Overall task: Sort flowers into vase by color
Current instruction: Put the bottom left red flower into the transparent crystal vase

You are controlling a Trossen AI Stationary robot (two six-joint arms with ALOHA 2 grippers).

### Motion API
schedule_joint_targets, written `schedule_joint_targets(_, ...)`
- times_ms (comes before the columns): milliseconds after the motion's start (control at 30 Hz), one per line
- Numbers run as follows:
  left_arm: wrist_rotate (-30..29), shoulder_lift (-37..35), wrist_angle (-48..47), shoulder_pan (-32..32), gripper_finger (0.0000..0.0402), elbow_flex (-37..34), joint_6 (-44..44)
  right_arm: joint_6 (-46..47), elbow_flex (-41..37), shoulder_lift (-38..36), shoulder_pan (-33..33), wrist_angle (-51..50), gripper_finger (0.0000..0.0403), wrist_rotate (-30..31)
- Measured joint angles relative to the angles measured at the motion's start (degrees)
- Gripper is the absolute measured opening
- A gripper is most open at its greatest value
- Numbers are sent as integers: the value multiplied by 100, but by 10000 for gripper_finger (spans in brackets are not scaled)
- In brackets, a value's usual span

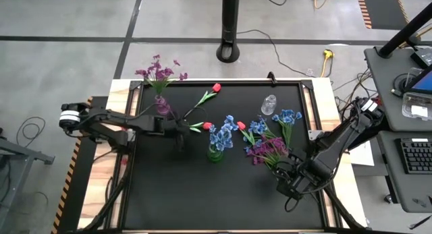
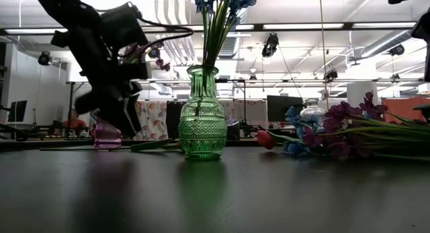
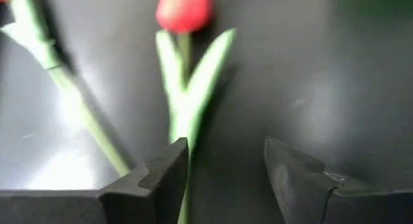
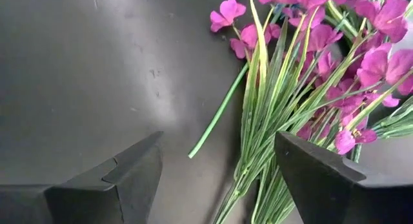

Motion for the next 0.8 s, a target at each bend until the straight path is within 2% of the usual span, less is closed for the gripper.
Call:
schedule_joint_targets(133,-992,173,19,9,180,4,-77,47,0,0,0,4,283,95)
schedule_joint_targets(200,-1075,249,-9,9,178,26,-288,42,0,0,0,7,283,98)
schedule_joint_targets(400,1,531,121,200,169,23,244,47,0,0,0,9,283,114)
schedule_joint_targets(800,184,978,514,677,161,45,534,42,0,0,0,8,283,239)
